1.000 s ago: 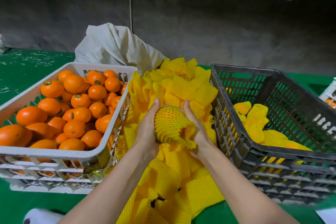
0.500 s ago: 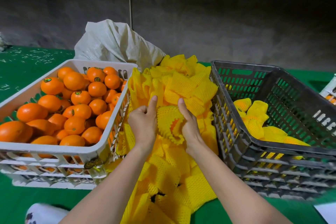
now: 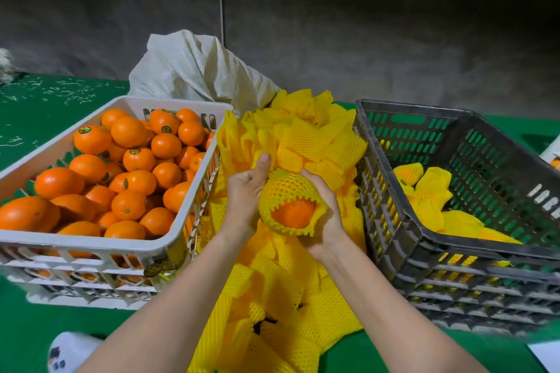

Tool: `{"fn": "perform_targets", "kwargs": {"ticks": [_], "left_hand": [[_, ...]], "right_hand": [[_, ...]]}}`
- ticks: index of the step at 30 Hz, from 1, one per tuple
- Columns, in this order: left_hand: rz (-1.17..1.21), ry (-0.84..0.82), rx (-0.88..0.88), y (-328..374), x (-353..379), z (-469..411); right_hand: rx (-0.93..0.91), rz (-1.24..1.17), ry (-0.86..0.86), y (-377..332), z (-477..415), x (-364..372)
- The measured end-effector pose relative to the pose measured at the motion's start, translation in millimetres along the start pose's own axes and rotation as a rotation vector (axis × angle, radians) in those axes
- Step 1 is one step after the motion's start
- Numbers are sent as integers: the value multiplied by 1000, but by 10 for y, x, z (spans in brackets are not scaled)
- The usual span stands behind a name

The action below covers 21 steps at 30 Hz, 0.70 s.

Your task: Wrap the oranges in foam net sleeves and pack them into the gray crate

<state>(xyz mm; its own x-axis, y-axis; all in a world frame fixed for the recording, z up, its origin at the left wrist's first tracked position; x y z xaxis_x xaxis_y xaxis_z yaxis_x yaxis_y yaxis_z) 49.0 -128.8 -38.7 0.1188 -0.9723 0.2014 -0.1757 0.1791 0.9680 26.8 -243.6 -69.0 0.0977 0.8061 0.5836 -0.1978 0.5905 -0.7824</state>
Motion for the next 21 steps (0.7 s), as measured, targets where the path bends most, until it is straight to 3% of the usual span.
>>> {"fn": "perform_targets", "kwargs": {"ticks": [2,4,6,8,12,17,21], "left_hand": [[9,-15,-107,-72,4,-2],[57,-126,-357,-225,101,73],[119,-264,-572,-357,212,209],[184,-346,-655,-378,292,295],[197,-416,-661,-389,388,324],[174,-503,-598,-320,464,366],[65,-396,-522,-301,403,317]], "right_hand": [[-30,36,3,-30,-12,-23],[-68,97,25,-105,-14,-35],[-171,210,80,-234,-30,-98],[-310,354,85,-375,-36,-115],[-401,420,43,-435,-14,-94],[-385,423,176,-466,-3,-170],[-404,460,183,-453,22,-154]]}}
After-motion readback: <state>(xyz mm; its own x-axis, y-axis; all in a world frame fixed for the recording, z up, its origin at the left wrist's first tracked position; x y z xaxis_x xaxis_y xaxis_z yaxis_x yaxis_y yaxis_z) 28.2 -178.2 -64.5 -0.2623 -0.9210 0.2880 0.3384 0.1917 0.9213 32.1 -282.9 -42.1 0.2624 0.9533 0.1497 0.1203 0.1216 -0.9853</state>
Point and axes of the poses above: each hand's wrist, its own z-axis away from the middle knuckle, its own x-axis out of the palm, y = z × x, the point moved 9 cm from there along -z, towards the middle knuckle, and after that the axes turned 1 degree about -x, right-handed, at the moved point
